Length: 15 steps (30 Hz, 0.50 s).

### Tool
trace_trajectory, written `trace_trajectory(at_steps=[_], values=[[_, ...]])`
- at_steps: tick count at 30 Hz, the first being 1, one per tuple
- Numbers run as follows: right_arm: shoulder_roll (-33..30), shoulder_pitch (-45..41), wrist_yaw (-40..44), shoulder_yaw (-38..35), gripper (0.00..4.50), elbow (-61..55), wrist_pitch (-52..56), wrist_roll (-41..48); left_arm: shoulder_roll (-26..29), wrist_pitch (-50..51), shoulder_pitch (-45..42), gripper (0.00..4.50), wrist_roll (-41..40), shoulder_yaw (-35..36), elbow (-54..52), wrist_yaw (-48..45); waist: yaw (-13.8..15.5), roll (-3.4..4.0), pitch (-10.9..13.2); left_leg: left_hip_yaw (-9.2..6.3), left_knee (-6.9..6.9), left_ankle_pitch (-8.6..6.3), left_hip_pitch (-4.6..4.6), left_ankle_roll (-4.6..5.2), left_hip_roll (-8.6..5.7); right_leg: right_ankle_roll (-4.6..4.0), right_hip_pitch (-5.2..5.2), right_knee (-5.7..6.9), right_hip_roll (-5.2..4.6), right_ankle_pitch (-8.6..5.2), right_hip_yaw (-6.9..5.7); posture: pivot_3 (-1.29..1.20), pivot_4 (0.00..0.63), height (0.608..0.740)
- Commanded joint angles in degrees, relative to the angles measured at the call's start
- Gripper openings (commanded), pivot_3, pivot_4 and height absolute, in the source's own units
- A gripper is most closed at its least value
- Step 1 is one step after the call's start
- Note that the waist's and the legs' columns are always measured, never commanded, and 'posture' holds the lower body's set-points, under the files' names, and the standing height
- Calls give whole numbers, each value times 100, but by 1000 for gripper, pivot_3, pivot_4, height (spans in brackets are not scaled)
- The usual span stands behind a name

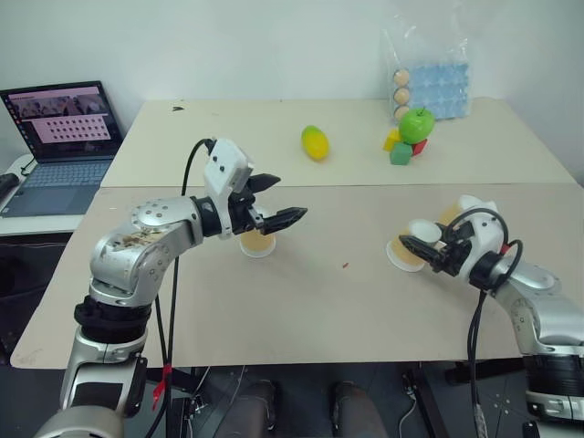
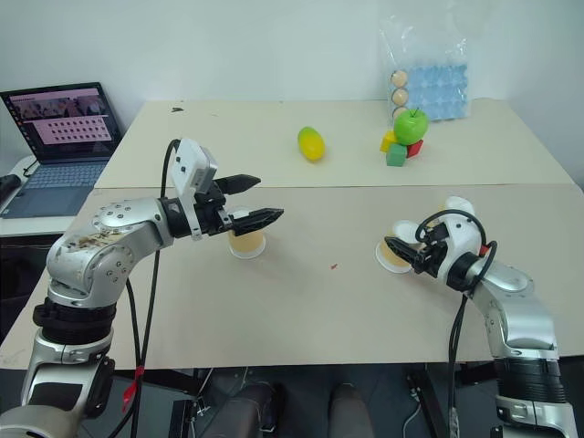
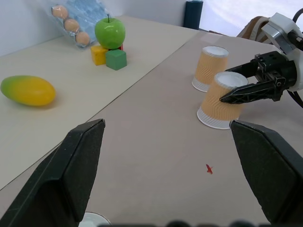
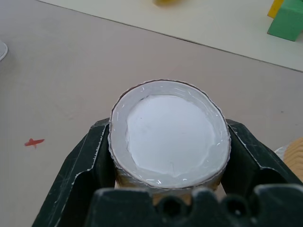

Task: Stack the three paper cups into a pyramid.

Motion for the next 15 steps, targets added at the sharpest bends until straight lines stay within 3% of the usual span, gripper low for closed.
trace_trajectory(at_steps=[1,6,10,15], values=[[-98,-278,37,-14,2925,-374,38,46,161,94,-7,4500,-174,74,-288,-174,-15,0,0,0,0,0,0,0,0,0,0,0,0,0,0,0,150,740],[-30,-771,181,402,2925,-833,507,181,262,225,-61,4500,-293,139,-318,-271,-65,0,0,1,0,-1,2,-2,1,0,-1,2,0,-1,1,0,150,740],[596,-1428,218,1244,2925,-865,783,168,342,306,-64,4500,-398,91,-410,-355,-158,0,0,0,0,0,4,-3,3,0,-1,4,2,-1,2,0,150,740],[1047,-1577,272,1757,2925,-538,692,-40,388,361,-76,4500,-438,76,-475,-374,-89,0,1,-9,-2,1,5,-1,-2,-2,-3,7,6,-3,-1,0,150,740]])
